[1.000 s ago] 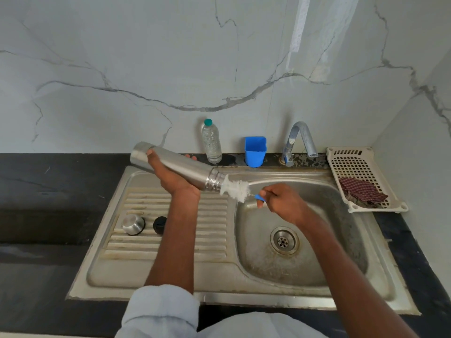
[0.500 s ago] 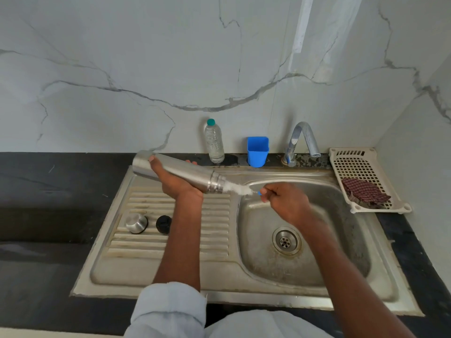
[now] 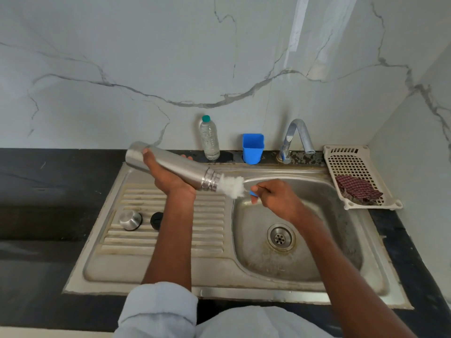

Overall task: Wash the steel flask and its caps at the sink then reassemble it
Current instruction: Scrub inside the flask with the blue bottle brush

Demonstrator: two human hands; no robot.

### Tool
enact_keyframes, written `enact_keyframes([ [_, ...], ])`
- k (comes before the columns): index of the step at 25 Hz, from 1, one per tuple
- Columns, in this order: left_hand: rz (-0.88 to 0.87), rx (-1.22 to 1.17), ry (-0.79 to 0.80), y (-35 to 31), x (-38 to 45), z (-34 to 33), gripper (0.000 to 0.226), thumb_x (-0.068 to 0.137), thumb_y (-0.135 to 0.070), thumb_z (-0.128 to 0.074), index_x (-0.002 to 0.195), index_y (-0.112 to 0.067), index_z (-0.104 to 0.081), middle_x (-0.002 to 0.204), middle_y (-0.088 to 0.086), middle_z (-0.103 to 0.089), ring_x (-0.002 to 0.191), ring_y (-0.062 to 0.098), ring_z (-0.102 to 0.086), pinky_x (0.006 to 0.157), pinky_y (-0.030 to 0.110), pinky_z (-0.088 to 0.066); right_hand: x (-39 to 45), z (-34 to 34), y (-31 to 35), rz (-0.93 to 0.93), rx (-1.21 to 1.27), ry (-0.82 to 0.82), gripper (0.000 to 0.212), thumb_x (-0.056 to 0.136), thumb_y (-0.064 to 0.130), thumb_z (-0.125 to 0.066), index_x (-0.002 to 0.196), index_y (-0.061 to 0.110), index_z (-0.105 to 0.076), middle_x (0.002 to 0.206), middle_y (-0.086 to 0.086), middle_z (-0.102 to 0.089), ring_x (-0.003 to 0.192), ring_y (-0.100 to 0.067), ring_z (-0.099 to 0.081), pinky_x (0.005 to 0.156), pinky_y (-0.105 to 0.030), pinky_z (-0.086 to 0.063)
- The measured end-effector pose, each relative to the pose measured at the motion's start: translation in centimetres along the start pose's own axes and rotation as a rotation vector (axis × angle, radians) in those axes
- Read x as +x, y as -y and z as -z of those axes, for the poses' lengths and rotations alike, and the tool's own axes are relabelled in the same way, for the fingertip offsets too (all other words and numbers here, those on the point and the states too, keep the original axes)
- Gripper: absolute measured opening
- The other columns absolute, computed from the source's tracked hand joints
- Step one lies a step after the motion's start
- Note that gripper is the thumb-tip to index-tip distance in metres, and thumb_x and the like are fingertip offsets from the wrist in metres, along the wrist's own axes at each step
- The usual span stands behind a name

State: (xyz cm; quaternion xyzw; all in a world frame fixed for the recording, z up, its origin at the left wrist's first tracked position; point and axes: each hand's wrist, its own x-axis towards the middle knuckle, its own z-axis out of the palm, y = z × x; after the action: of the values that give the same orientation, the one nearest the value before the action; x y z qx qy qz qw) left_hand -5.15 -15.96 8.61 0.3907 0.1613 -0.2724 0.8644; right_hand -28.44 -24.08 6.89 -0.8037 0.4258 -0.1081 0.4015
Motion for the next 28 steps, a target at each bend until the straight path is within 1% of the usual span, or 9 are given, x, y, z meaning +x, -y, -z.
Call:
enact_keyframes([
  [3,0.014,0.012,0.040,0.4,-0.6,-0.3,0.064,0.086,-0.066,-0.073,0.116,-0.010,-0.067,0.082,0.011,-0.069,0.072,0.027,-0.072,0.070,0.039,-0.062,-0.1,-0.2,0.7,-0.022,0.045,0.013,0.043,0.107,0.029,-0.053,0.070,0.022,-0.073,0.049,0.009,-0.052,0.051,-0.007,-0.047,0.061,-0.028,-0.042],
  [6,0.019,0.106,0.106,1.7,-2.0,-1.1,0.063,0.088,-0.066,-0.071,0.119,-0.012,-0.065,0.085,0.011,-0.071,0.074,0.027,-0.075,0.073,0.042,-0.064,0.0,-1.0,2.4,0.022,0.071,0.036,0.037,0.108,0.030,-0.051,0.080,0.020,-0.073,0.057,0.009,-0.057,0.053,-0.003,-0.049,0.057,-0.021,-0.040],
  [10,0.008,0.014,0.099,-0.4,-0.5,-0.8,0.061,0.090,-0.065,-0.069,0.119,-0.012,-0.064,0.088,0.011,-0.069,0.076,0.027,-0.073,0.071,0.039,-0.062,-0.9,0.8,-1.0,0.005,0.290,0.093,0.004,0.094,0.011,-0.073,0.090,0.011,-0.072,0.073,-0.006,-0.069,0.062,-0.005,-0.056,0.063,-0.022,-0.045],
  [12,0.029,0.042,0.114,0.0,-0.4,-0.3,0.066,0.088,-0.068,-0.070,0.125,-0.013,-0.064,0.092,0.011,-0.069,0.083,0.027,-0.072,0.076,0.041,-0.062,-1.3,-0.1,-1.4,0.050,0.234,0.030,0.005,0.088,0.009,-0.079,0.088,0.012,-0.075,0.080,-0.001,-0.074,0.067,0.001,-0.059,0.069,-0.018,-0.046],
  [15,0.041,0.072,0.158,0.3,-0.9,-0.2,0.068,0.088,-0.075,-0.064,0.135,-0.026,-0.062,0.119,0.009,-0.075,0.108,0.027,-0.075,0.090,0.048,-0.063,-1.6,-1.7,-0.4,0.090,0.197,-0.173,0.006,0.086,0.012,-0.083,0.088,0.017,-0.080,0.077,0.008,-0.073,0.066,0.002,-0.061,0.065,-0.012,-0.047],
  [17,0.018,0.014,0.179,-0.4,-1.2,-0.5,0.066,0.089,-0.076,-0.061,0.137,-0.030,-0.061,0.124,0.009,-0.075,0.110,0.028,-0.076,0.094,0.051,-0.062,-1.7,-2.3,-0.2,0.148,0.140,-0.280,0.007,0.087,0.015,-0.083,0.092,0.020,-0.081,0.078,0.013,-0.072,0.071,0.000,-0.064,0.068,-0.014,-0.050],
  [22,-0.091,0.044,0.167,-0.9,-1.3,-1.4,0.064,0.094,-0.074,-0.056,0.139,-0.028,-0.060,0.129,0.010,-0.073,0.111,0.028,-0.075,0.093,0.048,-0.063,-1.4,-2.5,1.7,0.185,0.223,-0.230,0.007,0.086,0.013,-0.083,0.089,0.019,-0.081,0.069,0.011,-0.071,0.065,-0.004,-0.065,0.066,-0.012,-0.048],
  [25,-0.082,0.055,0.110,-1.5,-1.7,-0.7,0.053,0.095,-0.072,-0.056,0.127,-0.030,-0.063,0.119,0.008,-0.074,0.102,0.025,-0.076,0.084,0.043,-0.064,-2.0,-1.2,1.4,0.147,0.237,-0.088,0.007,0.086,0.018,-0.084,0.083,0.022,-0.079,0.068,0.005,-0.074,0.065,-0.007,-0.068,0.066,-0.016,-0.051],
  [28,-0.106,0.076,0.007,-0.7,-3.1,-0.3,0.041,0.096,-0.071,-0.054,0.110,-0.034,-0.063,0.111,0.005,-0.076,0.092,0.020,-0.078,0.081,0.040,-0.065,-2.2,-1.2,3.1,0.203,0.073,-0.115,0.008,0.088,0.023,-0.082,0.082,0.023,-0.078,0.065,0.009,-0.072,0.063,-0.001,-0.065,0.063,-0.011,-0.045],
])
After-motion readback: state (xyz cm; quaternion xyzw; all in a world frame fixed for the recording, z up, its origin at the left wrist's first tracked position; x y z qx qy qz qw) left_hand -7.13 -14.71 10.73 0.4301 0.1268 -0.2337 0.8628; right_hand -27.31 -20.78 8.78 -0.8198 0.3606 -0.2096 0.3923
